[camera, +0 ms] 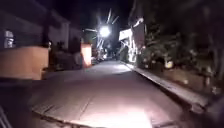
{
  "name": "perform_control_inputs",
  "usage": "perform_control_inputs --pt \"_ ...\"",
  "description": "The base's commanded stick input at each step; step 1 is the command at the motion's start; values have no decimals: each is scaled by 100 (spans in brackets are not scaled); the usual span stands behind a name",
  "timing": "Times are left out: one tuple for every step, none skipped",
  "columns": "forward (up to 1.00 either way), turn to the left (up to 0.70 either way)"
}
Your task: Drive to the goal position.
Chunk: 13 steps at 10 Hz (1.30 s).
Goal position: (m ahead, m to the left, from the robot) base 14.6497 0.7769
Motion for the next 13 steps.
perform_control_inputs --pt "100 0" --pt "100 0" --pt "100 0" --pt "100 0" --pt "100 0" --pt "100 0" --pt "100 0" --pt "100 -27" --pt "100 -27" --pt "100 -27" --pt "100 -23" --pt "100 -2" --pt "100 0"
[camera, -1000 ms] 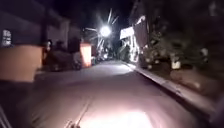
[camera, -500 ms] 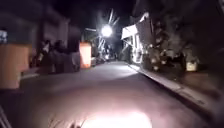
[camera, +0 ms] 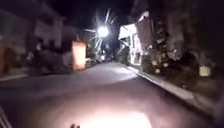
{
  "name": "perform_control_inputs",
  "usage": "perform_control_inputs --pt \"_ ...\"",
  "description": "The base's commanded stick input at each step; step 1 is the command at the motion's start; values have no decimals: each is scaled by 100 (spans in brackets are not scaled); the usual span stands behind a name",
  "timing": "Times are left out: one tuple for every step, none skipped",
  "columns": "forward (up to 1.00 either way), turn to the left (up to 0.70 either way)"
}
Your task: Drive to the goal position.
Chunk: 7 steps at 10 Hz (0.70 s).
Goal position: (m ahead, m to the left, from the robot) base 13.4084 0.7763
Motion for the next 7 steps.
perform_control_inputs --pt "100 0" --pt "100 0" --pt "100 0" --pt "100 0" --pt "100 0" --pt "100 0" --pt "100 0"
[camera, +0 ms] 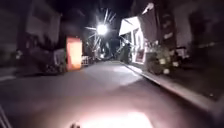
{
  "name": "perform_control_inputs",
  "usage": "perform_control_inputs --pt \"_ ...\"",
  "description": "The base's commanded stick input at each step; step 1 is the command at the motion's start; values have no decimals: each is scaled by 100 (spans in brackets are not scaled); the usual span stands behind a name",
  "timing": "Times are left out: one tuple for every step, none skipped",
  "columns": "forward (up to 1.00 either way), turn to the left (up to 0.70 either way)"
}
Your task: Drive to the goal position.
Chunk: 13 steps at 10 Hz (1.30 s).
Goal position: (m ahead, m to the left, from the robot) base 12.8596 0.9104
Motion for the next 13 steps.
perform_control_inputs --pt "100 0" --pt "100 0" --pt "100 0" --pt "100 0" --pt "100 0" --pt "100 0" --pt "100 0" --pt "100 0" --pt "100 0" --pt "100 0" --pt "100 0" --pt "100 0" --pt "100 0"
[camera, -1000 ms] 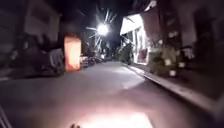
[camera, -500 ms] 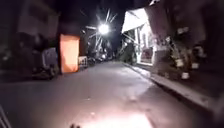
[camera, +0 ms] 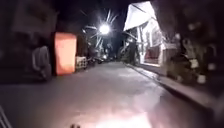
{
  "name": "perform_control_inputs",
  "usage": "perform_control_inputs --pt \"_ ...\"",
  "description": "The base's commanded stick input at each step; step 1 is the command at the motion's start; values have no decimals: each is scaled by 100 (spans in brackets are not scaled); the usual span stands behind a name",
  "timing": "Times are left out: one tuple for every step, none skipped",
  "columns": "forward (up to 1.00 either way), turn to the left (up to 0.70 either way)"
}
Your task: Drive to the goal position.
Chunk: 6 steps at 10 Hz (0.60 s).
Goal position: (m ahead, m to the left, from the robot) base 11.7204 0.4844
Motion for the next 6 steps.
perform_control_inputs --pt "100 0" --pt "100 0" --pt "100 0" --pt "100 0" --pt "100 -4" --pt "100 -20"
